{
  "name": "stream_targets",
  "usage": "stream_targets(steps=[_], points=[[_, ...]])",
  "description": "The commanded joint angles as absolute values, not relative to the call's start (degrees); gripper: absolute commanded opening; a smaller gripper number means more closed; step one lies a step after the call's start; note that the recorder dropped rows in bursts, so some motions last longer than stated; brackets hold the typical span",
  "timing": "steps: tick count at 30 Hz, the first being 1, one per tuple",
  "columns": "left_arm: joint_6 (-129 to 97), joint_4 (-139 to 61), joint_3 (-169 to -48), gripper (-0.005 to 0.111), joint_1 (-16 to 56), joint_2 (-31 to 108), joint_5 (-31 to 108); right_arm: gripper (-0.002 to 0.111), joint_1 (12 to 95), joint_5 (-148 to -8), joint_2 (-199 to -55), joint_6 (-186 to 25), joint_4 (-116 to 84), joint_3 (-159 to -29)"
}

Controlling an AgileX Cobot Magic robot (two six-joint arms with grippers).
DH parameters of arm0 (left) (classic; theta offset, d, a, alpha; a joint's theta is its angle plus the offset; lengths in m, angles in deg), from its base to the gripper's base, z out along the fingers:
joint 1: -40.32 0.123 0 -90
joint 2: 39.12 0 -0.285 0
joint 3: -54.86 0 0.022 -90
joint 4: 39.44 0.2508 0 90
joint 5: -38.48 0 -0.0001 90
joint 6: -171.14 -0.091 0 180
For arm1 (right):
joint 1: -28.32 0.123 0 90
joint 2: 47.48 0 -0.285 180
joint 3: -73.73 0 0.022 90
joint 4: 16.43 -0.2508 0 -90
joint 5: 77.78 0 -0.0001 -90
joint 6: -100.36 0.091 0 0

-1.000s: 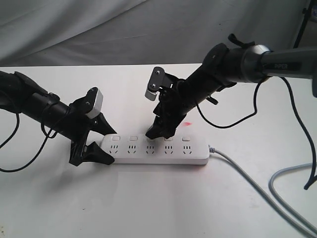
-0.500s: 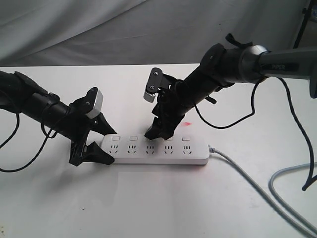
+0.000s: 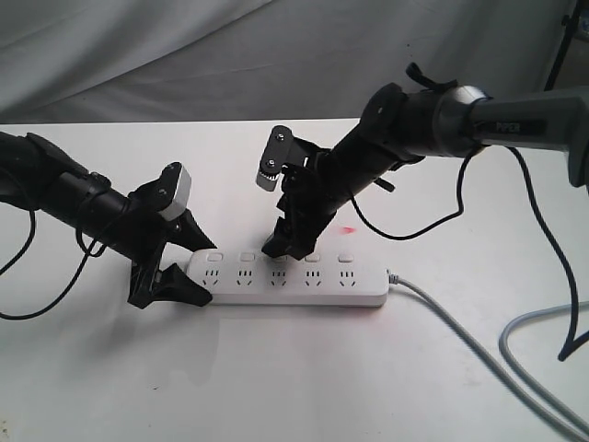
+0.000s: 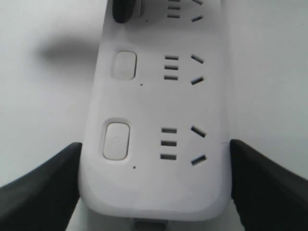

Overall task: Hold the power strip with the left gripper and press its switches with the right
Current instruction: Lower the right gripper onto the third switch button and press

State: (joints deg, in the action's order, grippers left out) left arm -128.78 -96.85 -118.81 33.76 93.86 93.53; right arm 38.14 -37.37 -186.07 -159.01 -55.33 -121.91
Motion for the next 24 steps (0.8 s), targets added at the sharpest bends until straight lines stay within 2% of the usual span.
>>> stream_targets(steps=[1, 24], points=[[-128.90, -97.05, -118.63, 0.039, 33.45, 93.93, 92.38, 0.073, 38.04, -38.06, -188.24, -158.93, -47.92, -120.81], [-128.90, -97.05, -118.63, 0.039, 33.45, 93.93, 92.38, 0.073, 37.46, -35.00, -188.24, -157.58, -39.71, -120.81]])
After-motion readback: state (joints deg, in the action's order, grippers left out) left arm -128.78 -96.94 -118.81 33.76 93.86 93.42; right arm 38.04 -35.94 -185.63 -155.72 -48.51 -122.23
